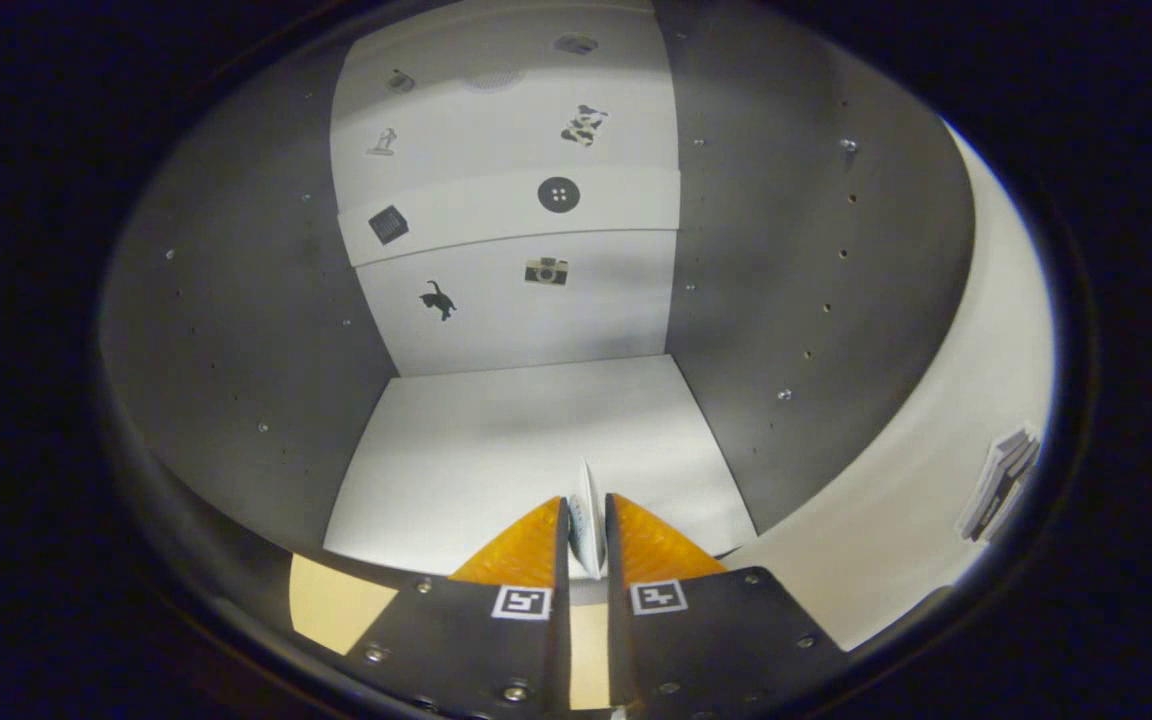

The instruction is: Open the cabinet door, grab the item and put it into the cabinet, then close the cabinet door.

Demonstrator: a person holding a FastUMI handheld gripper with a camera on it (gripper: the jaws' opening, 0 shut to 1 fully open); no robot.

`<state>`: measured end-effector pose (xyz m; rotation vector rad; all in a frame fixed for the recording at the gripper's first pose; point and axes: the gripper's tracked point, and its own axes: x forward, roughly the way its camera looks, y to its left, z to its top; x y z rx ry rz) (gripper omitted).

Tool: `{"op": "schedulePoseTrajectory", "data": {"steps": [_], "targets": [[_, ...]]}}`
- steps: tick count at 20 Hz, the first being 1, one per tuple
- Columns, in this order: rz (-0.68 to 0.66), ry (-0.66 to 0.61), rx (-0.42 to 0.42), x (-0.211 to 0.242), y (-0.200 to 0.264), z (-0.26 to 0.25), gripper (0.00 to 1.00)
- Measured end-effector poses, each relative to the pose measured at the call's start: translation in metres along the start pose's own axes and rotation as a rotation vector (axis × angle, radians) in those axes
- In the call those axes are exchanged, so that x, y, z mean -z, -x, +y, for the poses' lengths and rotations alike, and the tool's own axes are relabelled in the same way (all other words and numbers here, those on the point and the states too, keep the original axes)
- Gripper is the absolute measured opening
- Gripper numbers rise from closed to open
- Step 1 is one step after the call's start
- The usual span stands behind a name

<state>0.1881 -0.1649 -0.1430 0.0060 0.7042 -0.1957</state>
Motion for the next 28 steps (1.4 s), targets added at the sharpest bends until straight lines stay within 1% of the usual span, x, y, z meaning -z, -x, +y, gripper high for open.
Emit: {"op": "schedulePoseTrajectory", "data": {"steps": [1, 3, 4, 7, 8, 9, 10, 13, 16, 19, 23, 28], "targets": [[-0.004, -0.005, -0.002, -0.002, -0.001, 0.001, 0.15], [-0.012, -0.004, -0.002, -0.002, -0.001, 0.002, 0.31], [-0.015, 0.003, 0.003, -0.002, -0.003, 0.001, 0.36], [-0.044, 0.019, 0.014, -0.004, 0.000, 0.000, 0.38], [-0.056, 0.023, 0.017, -0.006, 0.002, -0.001, 0.45], [-0.068, 0.026, 0.022, -0.006, 0.004, -0.002, 0.50], [-0.084, 0.029, 0.027, -0.008, 0.007, -0.003, 0.52], [-0.164, 0.055, 0.019, -0.015, 0.020, 0.000, 0.85], [-0.271, 0.076, 0.029, -0.022, 0.040, 0.000, 0.99], [-0.357, 0.072, 0.004, -0.025, 0.068, 0.006, 0.99], [-0.440, 0.076, -0.023, -0.016, 0.110, 0.007, 0.99], [-0.473, 0.037, -0.029, 0.013, 0.162, -0.008, 0.99]]}}
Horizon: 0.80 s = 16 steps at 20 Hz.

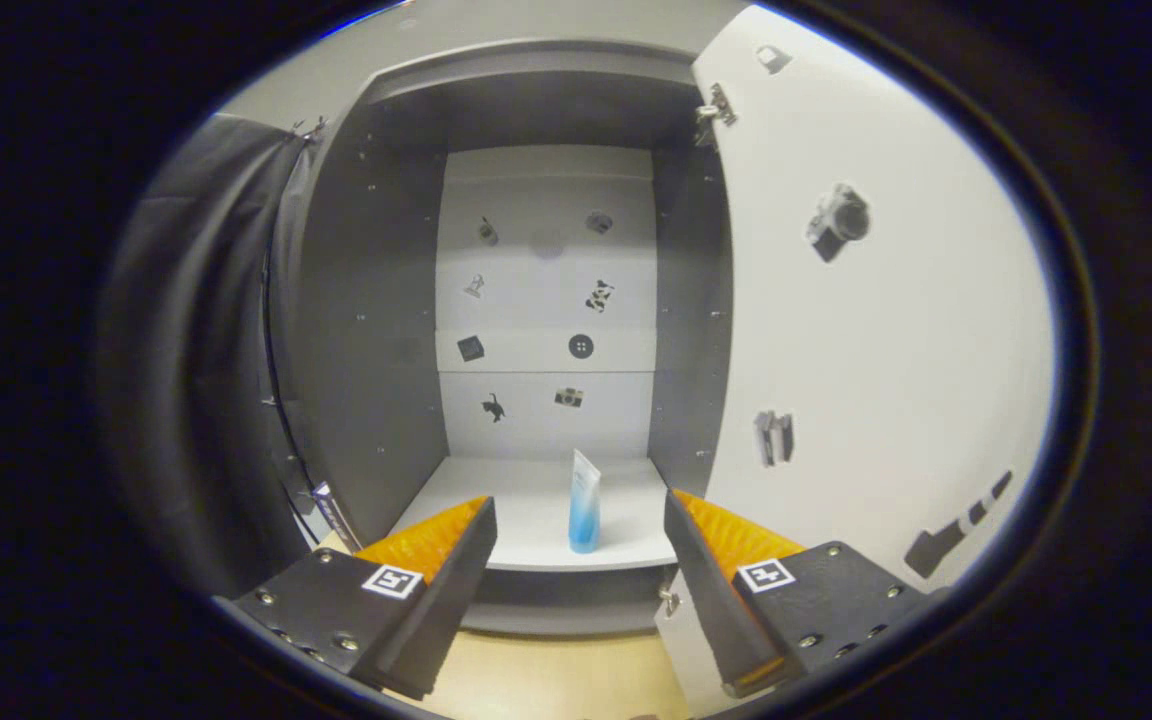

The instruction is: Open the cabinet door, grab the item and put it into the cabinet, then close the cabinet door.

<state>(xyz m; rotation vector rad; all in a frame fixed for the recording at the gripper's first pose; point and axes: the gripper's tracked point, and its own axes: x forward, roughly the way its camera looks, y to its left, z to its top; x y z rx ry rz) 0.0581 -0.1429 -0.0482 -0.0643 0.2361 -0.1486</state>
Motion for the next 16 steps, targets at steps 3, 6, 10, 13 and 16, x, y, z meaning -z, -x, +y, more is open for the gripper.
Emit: {"op": "schedulePoseTrajectory", "data": {"steps": [3, 6, 10, 13, 16], "targets": [[0.000, -0.013, 0.023, 0.011, 0.039, -0.015, 0.99], [0.006, -0.004, 0.074, 0.029, 0.076, -0.033, 0.99], [0.067, -0.049, 0.144, 0.062, 0.121, -0.057, 0.99], [0.115, -0.059, 0.202, 0.089, 0.157, -0.077, 0.99], [0.165, -0.049, 0.280, 0.108, 0.193, -0.103, 0.99]]}}
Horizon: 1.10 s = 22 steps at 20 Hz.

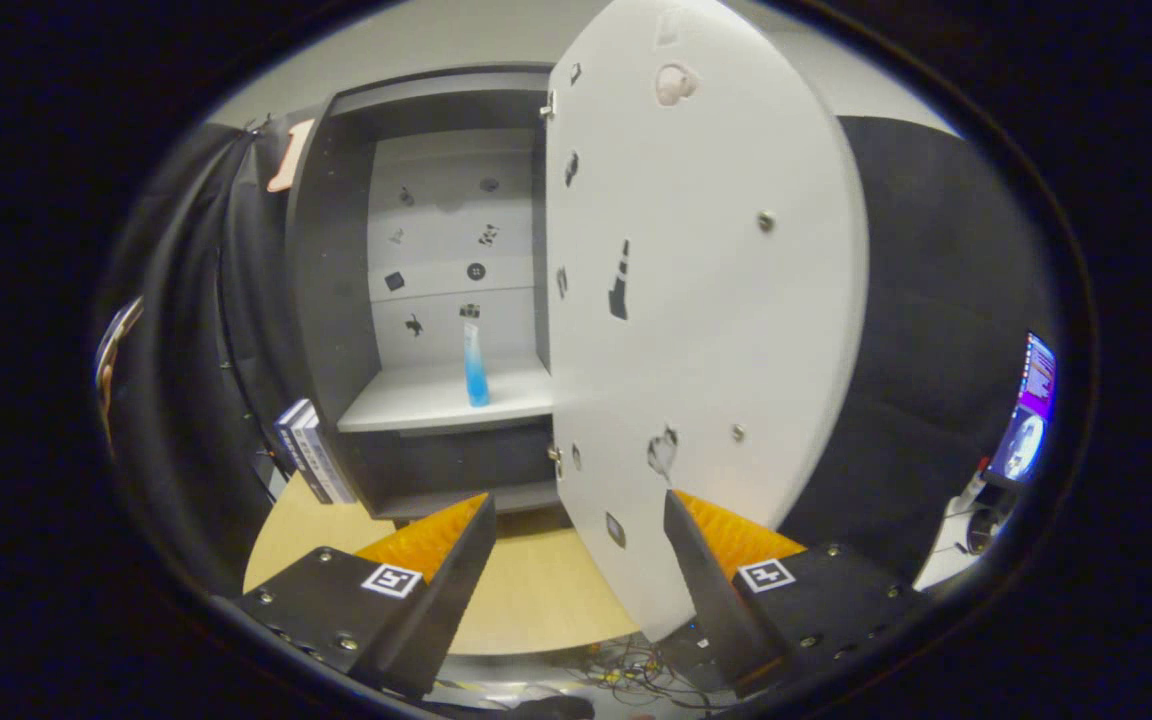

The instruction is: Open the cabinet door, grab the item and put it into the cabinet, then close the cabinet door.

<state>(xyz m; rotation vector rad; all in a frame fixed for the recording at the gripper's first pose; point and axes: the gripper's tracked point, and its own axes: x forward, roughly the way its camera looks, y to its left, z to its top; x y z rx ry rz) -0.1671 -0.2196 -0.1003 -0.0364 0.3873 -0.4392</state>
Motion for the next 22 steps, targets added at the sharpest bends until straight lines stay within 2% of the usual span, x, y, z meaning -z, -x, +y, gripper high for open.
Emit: {"op": "schedulePoseTrajectory", "data": {"steps": [7, 11, 16, 22], "targets": [[0.087, -0.046, 0.175, 0.029, 0.041, -0.087, 0.99], [0.039, -0.125, 0.272, 0.004, 0.048, -0.134, 0.99], [-0.070, -0.168, 0.231, -0.047, 0.026, -0.135, 0.97], [-0.127, -0.246, 0.205, -0.069, 0.017, -0.142, 0.96]]}}
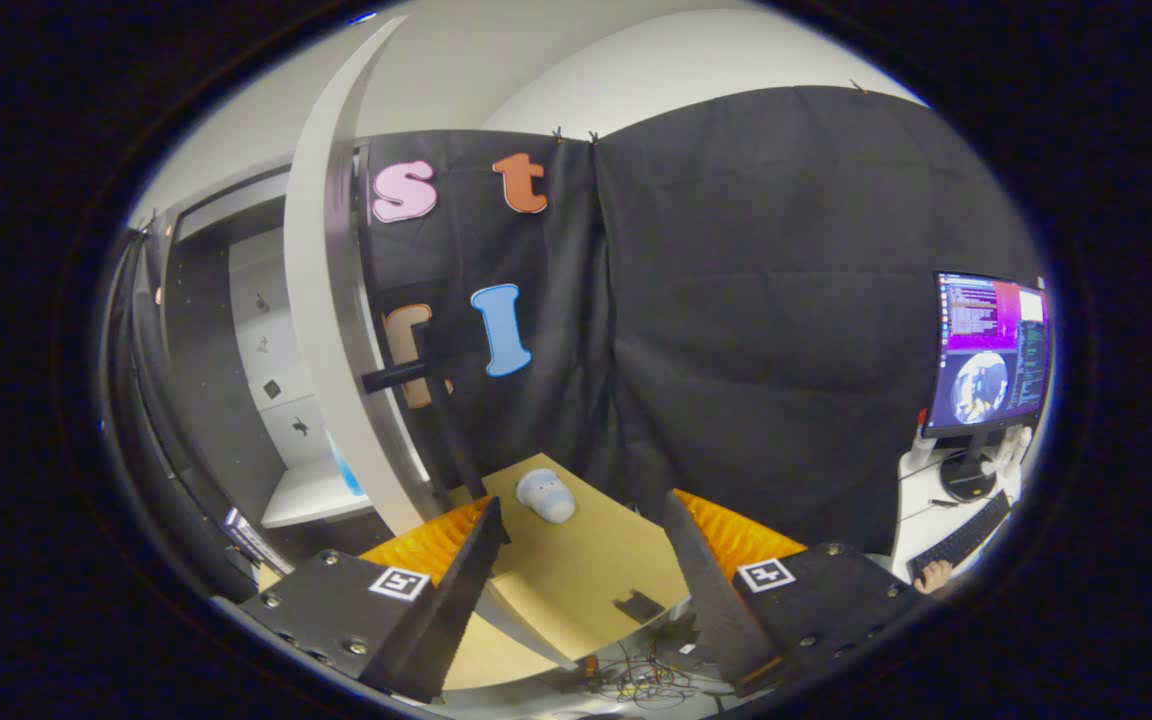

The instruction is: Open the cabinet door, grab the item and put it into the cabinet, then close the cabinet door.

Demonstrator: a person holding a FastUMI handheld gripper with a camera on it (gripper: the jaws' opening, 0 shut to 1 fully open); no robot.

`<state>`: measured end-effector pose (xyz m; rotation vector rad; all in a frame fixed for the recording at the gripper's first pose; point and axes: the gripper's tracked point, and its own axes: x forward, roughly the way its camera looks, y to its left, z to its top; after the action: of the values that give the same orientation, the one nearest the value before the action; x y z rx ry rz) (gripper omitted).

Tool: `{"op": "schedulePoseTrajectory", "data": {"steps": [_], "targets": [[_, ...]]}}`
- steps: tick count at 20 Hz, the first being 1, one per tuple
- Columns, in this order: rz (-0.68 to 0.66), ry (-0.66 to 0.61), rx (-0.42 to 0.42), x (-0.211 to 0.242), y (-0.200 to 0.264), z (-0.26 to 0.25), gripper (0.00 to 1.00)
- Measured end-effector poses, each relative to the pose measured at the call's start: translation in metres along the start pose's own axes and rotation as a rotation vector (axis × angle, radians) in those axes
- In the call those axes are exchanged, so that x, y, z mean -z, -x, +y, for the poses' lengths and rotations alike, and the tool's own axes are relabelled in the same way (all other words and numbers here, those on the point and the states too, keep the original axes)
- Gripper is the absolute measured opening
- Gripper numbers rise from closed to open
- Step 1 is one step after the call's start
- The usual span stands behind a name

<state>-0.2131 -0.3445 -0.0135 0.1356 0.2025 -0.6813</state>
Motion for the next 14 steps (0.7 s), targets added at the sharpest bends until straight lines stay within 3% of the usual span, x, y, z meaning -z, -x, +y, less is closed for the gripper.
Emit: {"op": "schedulePoseTrajectory", "data": {"steps": [9, 14], "targets": [[-0.009, 0.078, -0.066, -0.003, -0.001, 0.008, 0.96], [0.008, 0.101, -0.164, 0.001, 0.006, 0.037, 0.96]]}}
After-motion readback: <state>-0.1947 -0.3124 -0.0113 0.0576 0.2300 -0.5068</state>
